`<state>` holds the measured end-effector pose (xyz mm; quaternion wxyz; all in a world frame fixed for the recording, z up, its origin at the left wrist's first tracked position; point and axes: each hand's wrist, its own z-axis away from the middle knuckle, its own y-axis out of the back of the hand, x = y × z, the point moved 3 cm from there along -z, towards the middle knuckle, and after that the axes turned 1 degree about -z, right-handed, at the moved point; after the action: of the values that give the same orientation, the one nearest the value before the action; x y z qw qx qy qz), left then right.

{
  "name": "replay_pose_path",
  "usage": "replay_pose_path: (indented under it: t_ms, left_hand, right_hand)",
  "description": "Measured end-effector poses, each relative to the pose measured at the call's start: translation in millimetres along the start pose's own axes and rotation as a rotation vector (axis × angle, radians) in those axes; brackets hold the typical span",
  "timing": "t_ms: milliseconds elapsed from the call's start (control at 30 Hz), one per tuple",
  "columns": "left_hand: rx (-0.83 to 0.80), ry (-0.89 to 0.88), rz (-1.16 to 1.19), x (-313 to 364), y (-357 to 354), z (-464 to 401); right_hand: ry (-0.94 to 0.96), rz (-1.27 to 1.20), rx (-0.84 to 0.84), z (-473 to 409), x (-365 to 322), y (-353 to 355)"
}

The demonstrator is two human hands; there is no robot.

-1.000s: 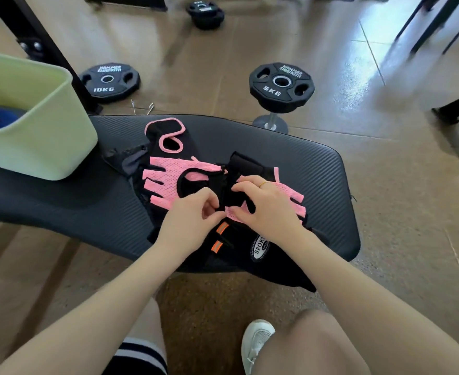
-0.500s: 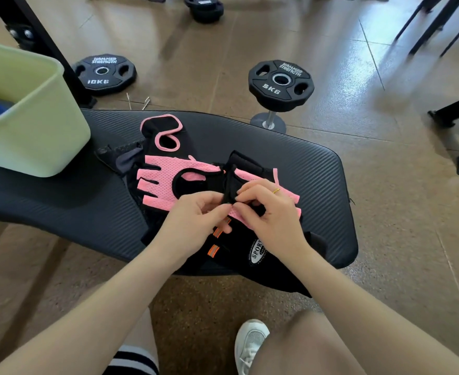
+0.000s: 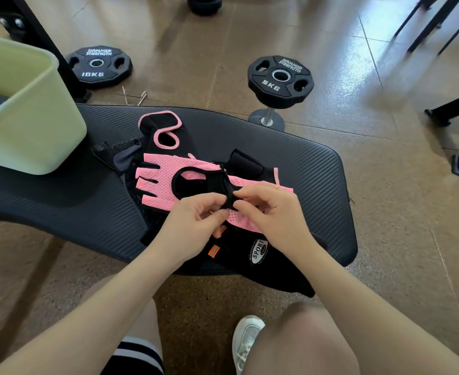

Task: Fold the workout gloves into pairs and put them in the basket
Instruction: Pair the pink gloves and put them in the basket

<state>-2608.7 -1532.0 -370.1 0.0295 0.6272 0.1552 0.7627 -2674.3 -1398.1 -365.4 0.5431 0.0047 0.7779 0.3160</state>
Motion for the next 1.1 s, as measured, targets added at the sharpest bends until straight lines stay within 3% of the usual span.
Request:
replay_pose_path:
  t_ms: [367, 500, 700, 833, 967, 1100]
  left_hand:
    - [0.002, -0.004, -0.058, 0, 3, 3]
    - [-0.023, -0.016, -0.118, -3, 1, 3]
    - [-0.071, -0.009, -0.185, 2, 9, 4]
    - [-0.089, 0.002, -0.216, 3, 16, 6]
    - [-0.172, 0.065, -0.135, -6, 22, 18]
    - [-0.118, 0.086, -0.25, -6, 23, 15]
  right_hand:
    - [0.229, 0.269, 0.011, 4, -8, -3]
    - [0.375, 0.472, 0.016, 1, -3, -5]
    - [0.189, 0.266, -0.018, -20, 2, 12]
    - [0.013, 0.156, -0.214, -32, 5, 9]
    - [-0.17, 0.061, -0.073, -55, 20, 37]
    - [-0.203, 0.194, -0.324, -57, 13, 35]
